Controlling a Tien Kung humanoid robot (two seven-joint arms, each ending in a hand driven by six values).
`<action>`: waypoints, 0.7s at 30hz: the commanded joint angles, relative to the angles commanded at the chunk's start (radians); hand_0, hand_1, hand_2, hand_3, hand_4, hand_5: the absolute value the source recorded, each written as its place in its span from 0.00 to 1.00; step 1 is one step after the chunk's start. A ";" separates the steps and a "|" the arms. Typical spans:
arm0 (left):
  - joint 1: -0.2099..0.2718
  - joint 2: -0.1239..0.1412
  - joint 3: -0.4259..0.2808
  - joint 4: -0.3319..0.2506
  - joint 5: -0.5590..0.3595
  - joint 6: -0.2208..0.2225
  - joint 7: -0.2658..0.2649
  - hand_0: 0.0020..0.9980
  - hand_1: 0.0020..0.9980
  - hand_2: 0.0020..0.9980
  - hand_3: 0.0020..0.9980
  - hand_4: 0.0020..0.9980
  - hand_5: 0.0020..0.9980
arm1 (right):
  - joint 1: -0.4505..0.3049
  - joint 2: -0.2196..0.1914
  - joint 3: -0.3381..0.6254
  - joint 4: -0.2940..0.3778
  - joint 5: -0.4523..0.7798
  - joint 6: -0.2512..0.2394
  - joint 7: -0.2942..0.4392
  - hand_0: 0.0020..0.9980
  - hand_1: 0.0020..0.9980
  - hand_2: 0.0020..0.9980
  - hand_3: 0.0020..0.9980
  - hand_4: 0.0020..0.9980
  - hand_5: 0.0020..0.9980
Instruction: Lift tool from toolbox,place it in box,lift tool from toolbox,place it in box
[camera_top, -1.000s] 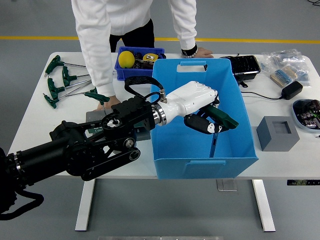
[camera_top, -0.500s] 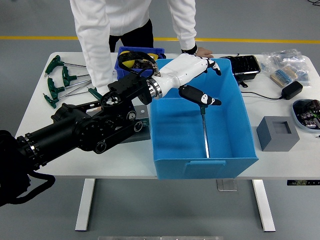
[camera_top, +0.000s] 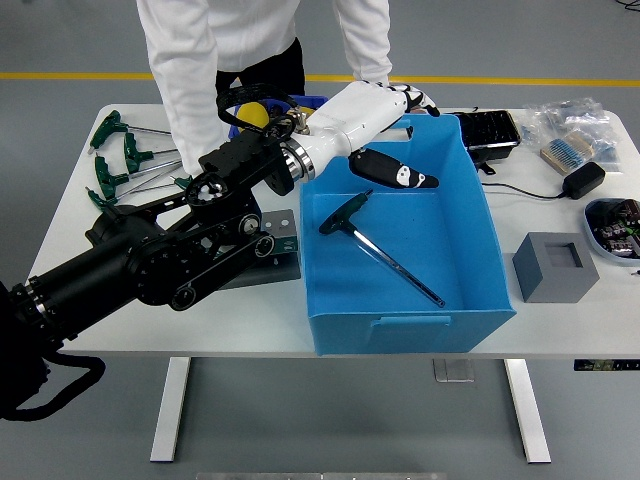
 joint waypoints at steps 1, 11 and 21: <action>0.012 0.007 -0.025 -0.012 0.003 -0.011 0.018 0.42 0.51 0.61 0.72 1.00 0.65 | -0.001 0.000 -0.001 0.000 0.003 0.000 0.001 0.67 0.63 0.71 0.58 0.84 0.75; 0.242 0.028 -0.372 -0.188 -0.075 0.057 0.212 0.35 0.42 0.54 0.70 1.00 0.69 | -0.009 0.010 0.001 -0.004 0.011 -0.002 -0.001 0.67 0.63 0.71 0.58 0.84 0.75; 0.367 0.079 -0.535 -0.280 -0.002 0.064 0.255 0.35 0.43 0.54 0.70 1.00 0.70 | -0.015 0.017 0.010 -0.006 0.001 -0.002 -0.008 0.67 0.64 0.71 0.58 0.84 0.75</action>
